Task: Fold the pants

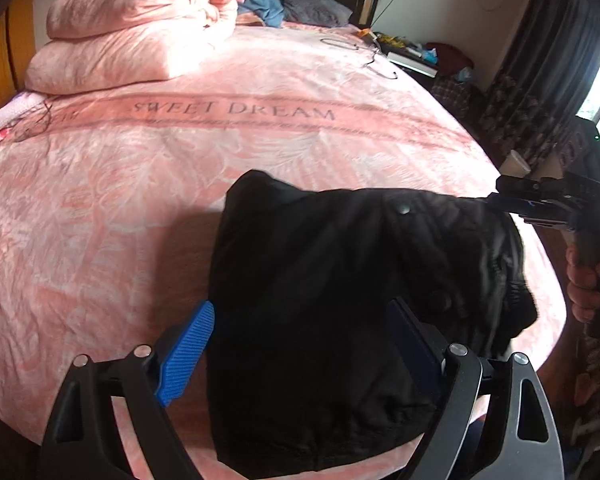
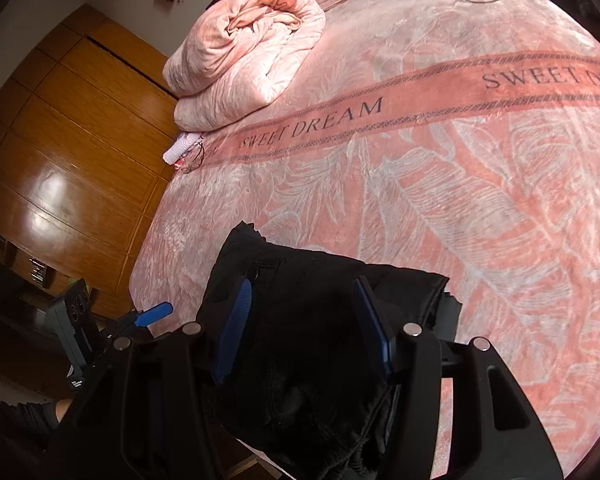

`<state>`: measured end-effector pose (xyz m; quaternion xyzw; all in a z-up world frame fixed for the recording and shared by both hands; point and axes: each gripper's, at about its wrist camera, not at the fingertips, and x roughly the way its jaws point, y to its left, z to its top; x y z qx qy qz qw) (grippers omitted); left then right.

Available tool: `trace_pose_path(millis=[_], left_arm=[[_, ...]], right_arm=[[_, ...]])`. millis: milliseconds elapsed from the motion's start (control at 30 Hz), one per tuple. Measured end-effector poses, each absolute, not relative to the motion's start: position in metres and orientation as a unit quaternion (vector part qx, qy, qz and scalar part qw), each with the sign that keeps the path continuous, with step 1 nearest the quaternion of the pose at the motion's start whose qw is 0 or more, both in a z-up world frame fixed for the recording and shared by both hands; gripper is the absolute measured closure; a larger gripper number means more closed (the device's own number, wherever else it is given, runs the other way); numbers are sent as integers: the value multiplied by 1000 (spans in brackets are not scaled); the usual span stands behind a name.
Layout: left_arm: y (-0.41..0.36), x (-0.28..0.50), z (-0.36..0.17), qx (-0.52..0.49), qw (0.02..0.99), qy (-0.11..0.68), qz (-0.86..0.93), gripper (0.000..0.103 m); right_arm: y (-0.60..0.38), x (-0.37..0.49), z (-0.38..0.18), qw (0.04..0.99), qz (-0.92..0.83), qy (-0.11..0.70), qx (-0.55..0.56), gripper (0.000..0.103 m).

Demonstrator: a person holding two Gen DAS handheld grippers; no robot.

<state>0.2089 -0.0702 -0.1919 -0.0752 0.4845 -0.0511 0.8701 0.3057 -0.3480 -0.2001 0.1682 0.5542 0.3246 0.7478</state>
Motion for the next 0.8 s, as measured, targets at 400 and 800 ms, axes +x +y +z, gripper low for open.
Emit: trace_pose_path(millis=[400,800], left_arm=[[-51,194,-204,-102,857,504,-37,15],[-50,187,-213,-113,847,518,-45,14]], right_arm=[[-425,245,-225,748,238,557,270,40],[-426,188,-248,714,232,565,342,83]])
